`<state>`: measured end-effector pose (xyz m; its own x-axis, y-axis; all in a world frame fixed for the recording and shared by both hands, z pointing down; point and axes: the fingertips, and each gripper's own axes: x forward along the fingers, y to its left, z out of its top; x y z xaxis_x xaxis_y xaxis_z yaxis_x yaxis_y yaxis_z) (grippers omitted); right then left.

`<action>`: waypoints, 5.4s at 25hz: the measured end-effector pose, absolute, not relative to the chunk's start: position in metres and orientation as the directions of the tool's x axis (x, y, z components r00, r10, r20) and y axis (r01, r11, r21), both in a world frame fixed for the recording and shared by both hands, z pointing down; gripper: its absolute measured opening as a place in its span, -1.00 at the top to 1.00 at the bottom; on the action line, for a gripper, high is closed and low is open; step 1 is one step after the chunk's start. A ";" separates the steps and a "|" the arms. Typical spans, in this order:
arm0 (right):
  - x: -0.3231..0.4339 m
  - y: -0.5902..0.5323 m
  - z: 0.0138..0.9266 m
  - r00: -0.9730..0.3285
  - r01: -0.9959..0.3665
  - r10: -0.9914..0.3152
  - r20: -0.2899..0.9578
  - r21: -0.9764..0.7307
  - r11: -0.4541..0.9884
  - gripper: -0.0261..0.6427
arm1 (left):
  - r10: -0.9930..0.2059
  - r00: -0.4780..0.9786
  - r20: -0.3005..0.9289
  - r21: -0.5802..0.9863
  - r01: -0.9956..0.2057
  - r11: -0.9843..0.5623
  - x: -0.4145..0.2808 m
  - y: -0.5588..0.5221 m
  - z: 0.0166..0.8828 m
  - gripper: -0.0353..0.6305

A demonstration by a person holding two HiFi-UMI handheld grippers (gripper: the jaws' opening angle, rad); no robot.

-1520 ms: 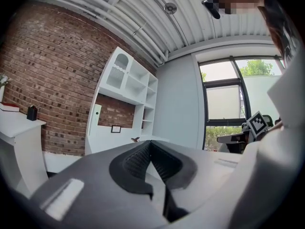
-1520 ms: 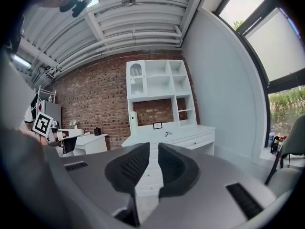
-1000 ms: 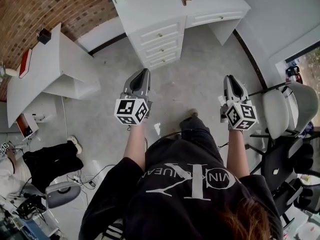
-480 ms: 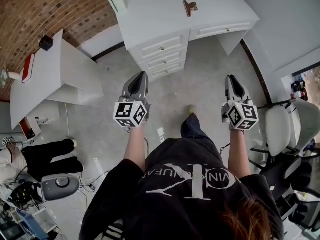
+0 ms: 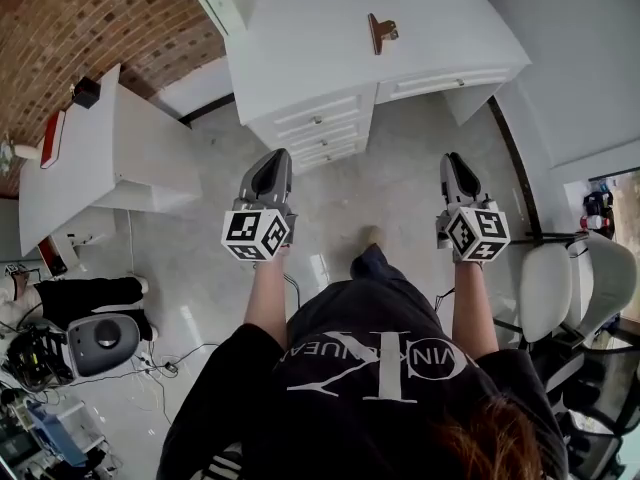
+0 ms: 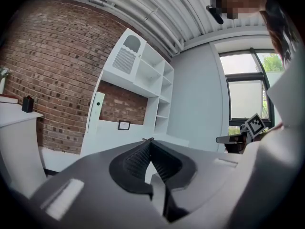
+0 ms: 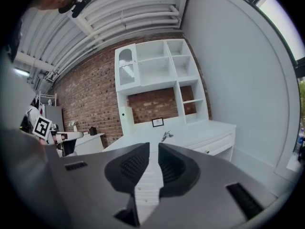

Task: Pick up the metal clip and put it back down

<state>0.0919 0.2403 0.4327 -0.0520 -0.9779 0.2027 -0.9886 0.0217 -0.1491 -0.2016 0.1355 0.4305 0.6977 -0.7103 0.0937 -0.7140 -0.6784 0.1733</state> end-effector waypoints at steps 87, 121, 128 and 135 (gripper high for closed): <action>0.186 -0.181 0.540 -0.227 -0.863 -0.859 0.459 -0.504 -0.041 0.65 | -0.542 0.829 0.139 0.253 -0.559 -0.790 0.021 -0.219 0.485 0.86; 0.182 -0.212 0.578 -0.378 -0.676 -0.778 0.501 -0.724 -0.137 0.79 | -0.621 0.769 0.155 0.264 -0.638 -0.724 0.026 -0.217 0.492 0.86; 0.180 -0.209 0.572 -0.381 -0.636 -0.809 0.448 -0.762 -0.122 0.82 | -0.628 0.764 0.152 0.260 -0.644 -0.720 0.024 -0.212 0.489 0.86; 0.184 -0.206 0.561 -0.375 -0.621 -0.831 0.411 -0.777 -0.103 0.83 | -0.647 0.747 0.150 0.264 -0.661 -0.702 0.019 -0.204 0.484 0.86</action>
<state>0.1839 -0.2060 0.5614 -0.3751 -0.8311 0.4106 -0.6212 -0.1034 -0.7768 0.0189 -0.2043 0.4841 0.7474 -0.6472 0.1497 -0.6611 -0.7024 0.2638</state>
